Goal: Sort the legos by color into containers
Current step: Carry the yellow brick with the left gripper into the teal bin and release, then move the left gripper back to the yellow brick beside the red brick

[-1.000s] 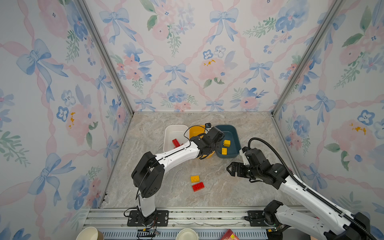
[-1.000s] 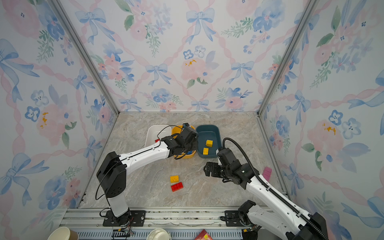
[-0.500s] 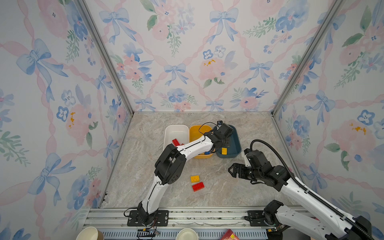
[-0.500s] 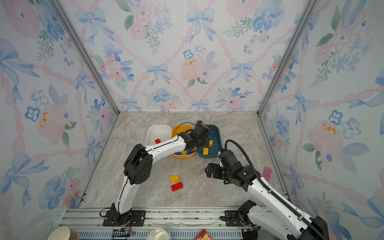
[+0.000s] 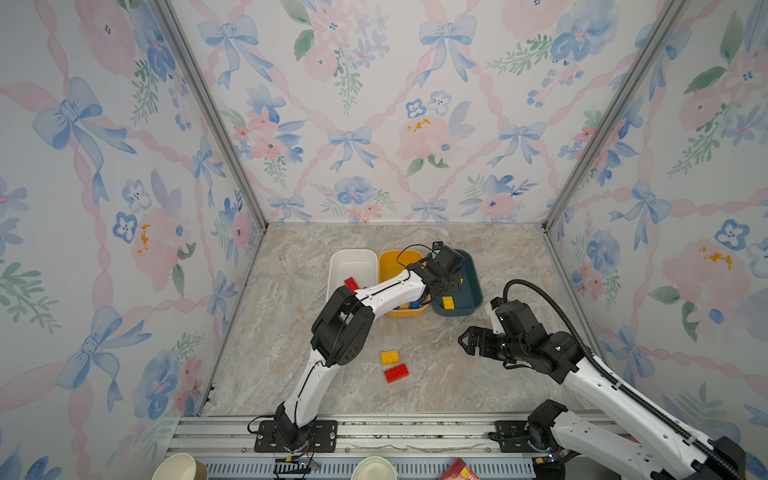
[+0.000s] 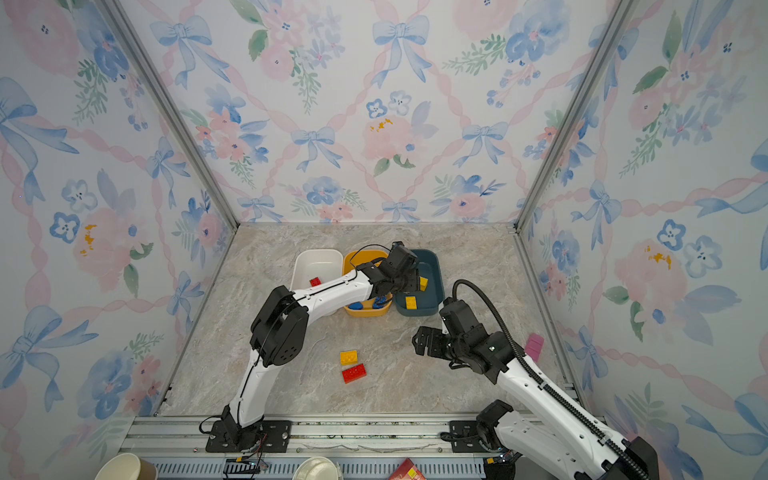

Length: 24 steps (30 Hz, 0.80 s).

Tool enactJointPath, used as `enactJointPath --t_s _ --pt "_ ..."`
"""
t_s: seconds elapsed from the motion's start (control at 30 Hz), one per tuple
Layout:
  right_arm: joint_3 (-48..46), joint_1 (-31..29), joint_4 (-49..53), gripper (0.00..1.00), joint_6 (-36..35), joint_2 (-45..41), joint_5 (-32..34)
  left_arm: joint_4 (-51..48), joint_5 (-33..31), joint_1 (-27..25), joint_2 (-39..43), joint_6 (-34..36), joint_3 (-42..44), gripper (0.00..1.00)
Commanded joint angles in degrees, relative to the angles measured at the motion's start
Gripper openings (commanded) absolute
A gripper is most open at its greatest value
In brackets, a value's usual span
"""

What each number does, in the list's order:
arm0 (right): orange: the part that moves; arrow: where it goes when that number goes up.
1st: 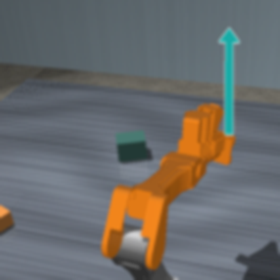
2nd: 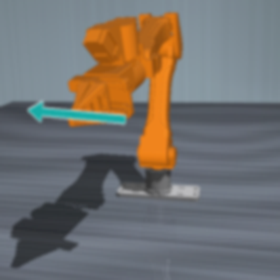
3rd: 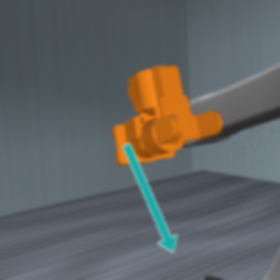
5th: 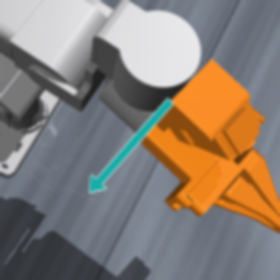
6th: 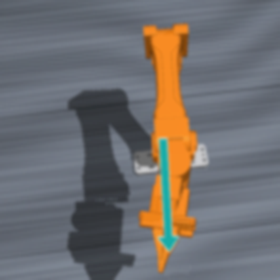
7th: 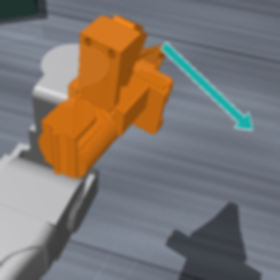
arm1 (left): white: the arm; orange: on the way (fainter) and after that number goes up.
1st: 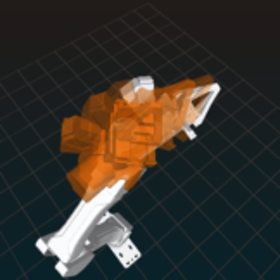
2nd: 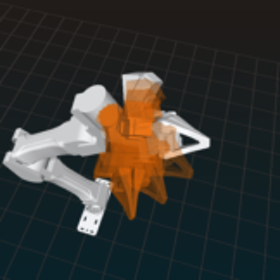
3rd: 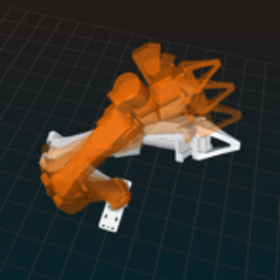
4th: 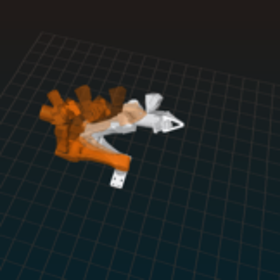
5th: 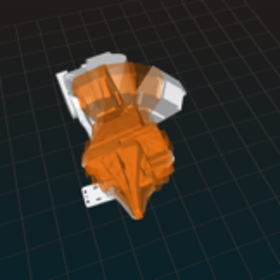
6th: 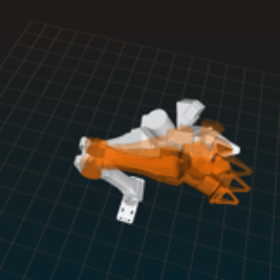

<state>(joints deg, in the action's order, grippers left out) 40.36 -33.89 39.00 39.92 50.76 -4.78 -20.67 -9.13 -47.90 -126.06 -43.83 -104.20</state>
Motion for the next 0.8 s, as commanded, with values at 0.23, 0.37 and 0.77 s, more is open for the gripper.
enactJointPath --t_s 0.23,0.37,0.77 --pt "-0.5 1.1 1.7 0.97 0.0 -1.4 -0.6 -0.2 -1.3 -1.3 11.8 0.6 6.8 0.78" --pt "-0.7 1.3 2.1 0.97 -0.1 -2.1 -0.5 -0.4 -1.3 -1.3 16.5 -0.4 13.3 0.79" --pt "-0.7 1.7 1.3 0.97 -1.1 -0.9 -1.6 -9.1 -4.8 -2.5 29.8 -2.8 28.7 0.8"
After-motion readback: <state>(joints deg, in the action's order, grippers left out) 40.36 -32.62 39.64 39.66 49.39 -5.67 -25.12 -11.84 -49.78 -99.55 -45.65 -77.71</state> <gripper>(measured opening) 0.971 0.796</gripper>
